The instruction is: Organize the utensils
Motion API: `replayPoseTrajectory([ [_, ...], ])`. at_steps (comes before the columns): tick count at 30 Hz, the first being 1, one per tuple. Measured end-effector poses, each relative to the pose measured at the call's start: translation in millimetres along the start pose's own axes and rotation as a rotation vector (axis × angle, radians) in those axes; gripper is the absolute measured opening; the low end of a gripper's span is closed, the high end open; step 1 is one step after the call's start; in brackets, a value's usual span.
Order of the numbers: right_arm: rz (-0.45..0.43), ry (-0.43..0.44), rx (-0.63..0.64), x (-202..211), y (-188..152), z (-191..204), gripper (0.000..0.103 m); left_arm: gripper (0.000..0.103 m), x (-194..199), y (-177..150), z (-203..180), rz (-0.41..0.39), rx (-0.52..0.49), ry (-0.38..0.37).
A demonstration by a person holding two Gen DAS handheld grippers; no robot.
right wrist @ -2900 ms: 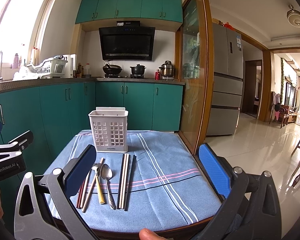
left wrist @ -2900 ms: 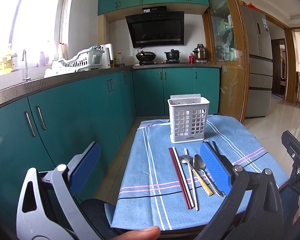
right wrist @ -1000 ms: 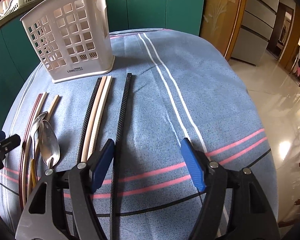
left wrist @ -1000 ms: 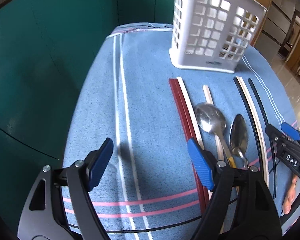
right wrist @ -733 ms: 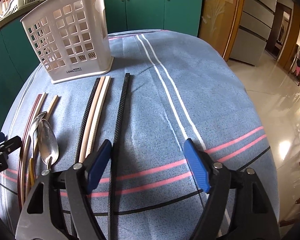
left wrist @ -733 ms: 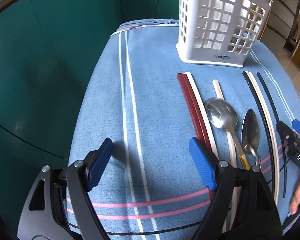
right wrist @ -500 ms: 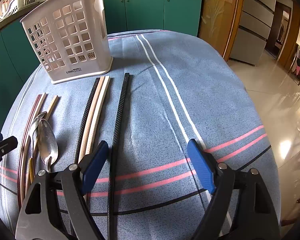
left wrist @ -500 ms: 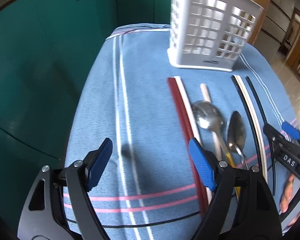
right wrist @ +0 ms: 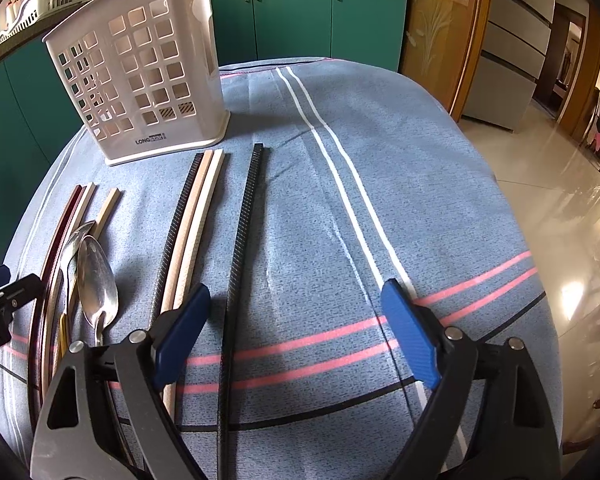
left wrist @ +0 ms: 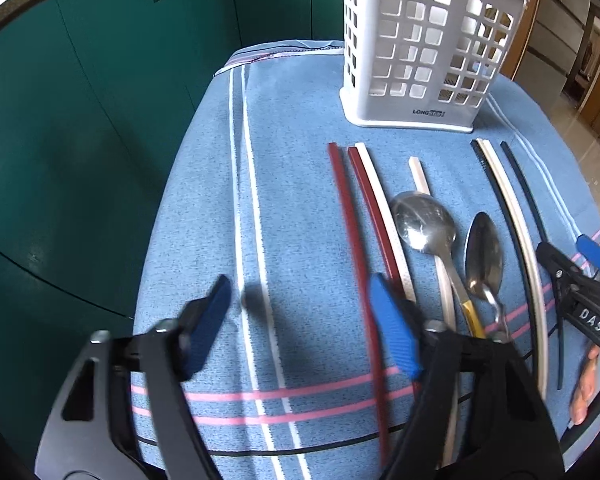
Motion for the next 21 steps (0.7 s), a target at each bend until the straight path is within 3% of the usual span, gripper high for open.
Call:
replayPoseTrajectory([
  [6,0.000,0.000,0.000,0.1,0.0,-0.4,0.086,0.013,3.4,1.9,1.2,-0.001,0.018,-0.043],
  [12,0.000,0.000,0.000,-0.3,0.0,-0.6,0.086,0.001,7.7,2.5,10.6,-0.003,0.054,-0.010],
  [21,0.000,0.000,-0.001,-1.1,-0.1,-0.5,0.086,0.000,26.7,5.8,20.6,-0.050,0.080,-0.028],
])
Point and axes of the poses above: each gripper's, at about its wrist camera, not at the fingertips, and x roughly against the way its jaws point, z to its left, y to its top, the point moved 3 cm from there along -x, roughly the way its jaws point, and after that the axes turned 2 degrees about -y, right-handed, at the moved point
